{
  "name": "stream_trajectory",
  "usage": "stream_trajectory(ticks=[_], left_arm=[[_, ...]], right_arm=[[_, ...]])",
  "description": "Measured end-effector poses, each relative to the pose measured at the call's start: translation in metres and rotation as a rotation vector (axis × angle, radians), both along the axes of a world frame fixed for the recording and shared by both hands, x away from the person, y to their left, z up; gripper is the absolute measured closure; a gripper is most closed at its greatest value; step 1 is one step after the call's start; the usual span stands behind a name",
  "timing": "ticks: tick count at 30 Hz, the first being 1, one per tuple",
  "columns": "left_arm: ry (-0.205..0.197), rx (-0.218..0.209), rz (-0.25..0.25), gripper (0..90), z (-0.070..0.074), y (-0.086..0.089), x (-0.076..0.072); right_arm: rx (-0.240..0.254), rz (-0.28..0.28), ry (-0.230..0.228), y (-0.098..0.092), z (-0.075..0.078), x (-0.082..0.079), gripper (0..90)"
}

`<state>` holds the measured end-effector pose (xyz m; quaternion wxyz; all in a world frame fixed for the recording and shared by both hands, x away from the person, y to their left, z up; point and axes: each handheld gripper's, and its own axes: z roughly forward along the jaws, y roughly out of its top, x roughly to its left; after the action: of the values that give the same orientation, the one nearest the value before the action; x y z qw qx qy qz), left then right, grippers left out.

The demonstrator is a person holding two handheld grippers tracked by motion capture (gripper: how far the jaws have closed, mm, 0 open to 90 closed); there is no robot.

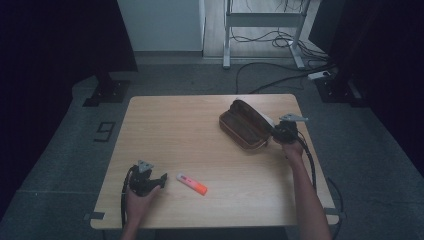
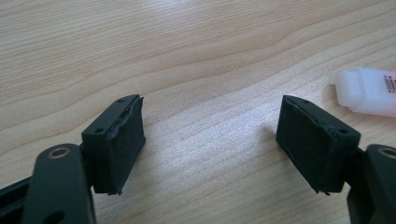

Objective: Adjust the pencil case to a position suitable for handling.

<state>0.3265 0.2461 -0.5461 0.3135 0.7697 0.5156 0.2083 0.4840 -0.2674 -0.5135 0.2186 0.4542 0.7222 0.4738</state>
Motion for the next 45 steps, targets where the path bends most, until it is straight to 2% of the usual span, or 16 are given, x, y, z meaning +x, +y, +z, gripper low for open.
stream_trajectory(ticks=[4, 5, 8, 13, 22, 29, 33, 45], left_arm=[[0.001, 0.0, 0.0, 23.1, 0.0, 0.0, 0.0], [0.001, 0.0, 0.0, 23.1, 0.0, 0.0, 0.0], [0.001, 0.0, 0.0, 23.0, 0.0, 0.0, 0.0], [0.0, -0.002, 0.001, 23.1, 0.0, 0.0, 0.0], [0.0, -0.002, 0.002, 23.1, 0.0, 0.0, 0.0], [0.0, -0.002, 0.002, 23.1, 0.0, 0.0, 0.0], [0.0, -0.002, 0.002, 23.1, 0.0, 0.0, 0.0], [0.0, -0.002, 0.002, 23.1, 0.0, 0.0, 0.0]], right_arm=[[0.02, 0.007, -0.009, -0.001, 0.003, -0.003, 82.0], [0.056, 0.002, -0.013, -0.004, 0.006, -0.005, 82.1], [0.079, 0.001, -0.024, -0.006, 0.007, -0.007, 82.2], [0.146, -0.006, -0.028, -0.016, 0.01, -0.016, 82.5], [0.187, 0.027, -0.068, -0.018, 0.022, -0.032, 82.6], [0.215, 0.059, -0.09, -0.013, 0.033, -0.045, 82.5], [0.248, 0.07, -0.107, -0.008, 0.038, -0.055, 82.5], [0.26, 0.094, -0.135, 0.004, 0.049, -0.07, 82.5]])
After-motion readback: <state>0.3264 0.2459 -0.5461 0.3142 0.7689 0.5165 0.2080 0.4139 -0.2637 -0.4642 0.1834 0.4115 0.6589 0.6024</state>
